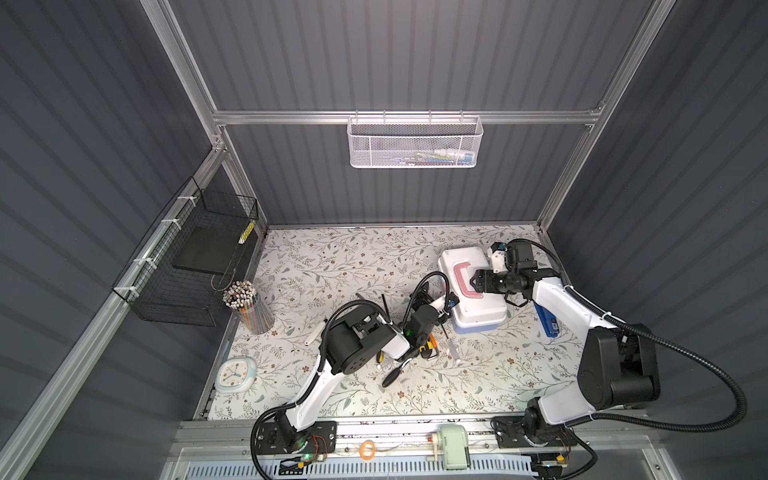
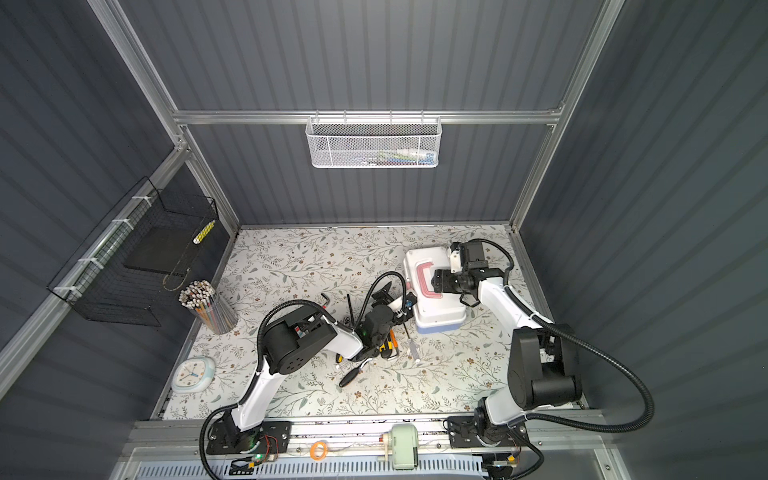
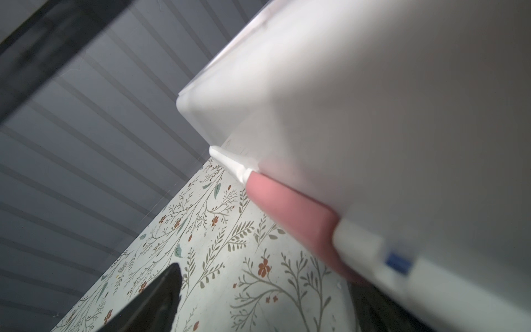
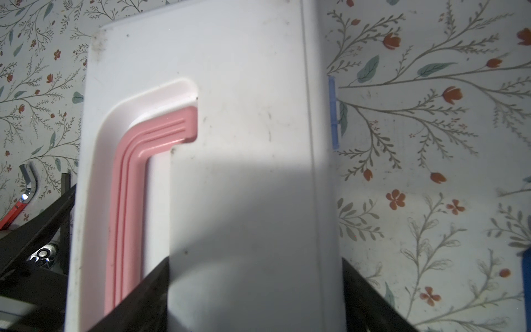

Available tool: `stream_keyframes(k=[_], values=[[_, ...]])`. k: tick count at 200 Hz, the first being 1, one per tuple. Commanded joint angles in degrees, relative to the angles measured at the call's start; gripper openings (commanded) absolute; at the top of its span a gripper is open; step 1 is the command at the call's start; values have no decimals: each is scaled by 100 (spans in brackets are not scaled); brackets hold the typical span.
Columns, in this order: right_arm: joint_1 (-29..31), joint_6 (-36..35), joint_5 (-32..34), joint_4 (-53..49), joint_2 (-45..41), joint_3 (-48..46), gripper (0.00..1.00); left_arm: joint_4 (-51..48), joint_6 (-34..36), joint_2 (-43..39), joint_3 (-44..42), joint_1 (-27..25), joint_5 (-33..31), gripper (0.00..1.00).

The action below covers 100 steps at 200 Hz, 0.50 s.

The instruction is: Pack the tool kit

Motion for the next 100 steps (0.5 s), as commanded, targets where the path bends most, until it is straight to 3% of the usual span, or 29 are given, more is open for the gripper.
stream_keyframes(k=[1,100], values=[[29,-142,-154,-710,405,-272,45,430,168,213,318,-54,-104,94],[46,-500,-8,-1043,498,-255,38,1169,405,525,622,-70,-861,97]])
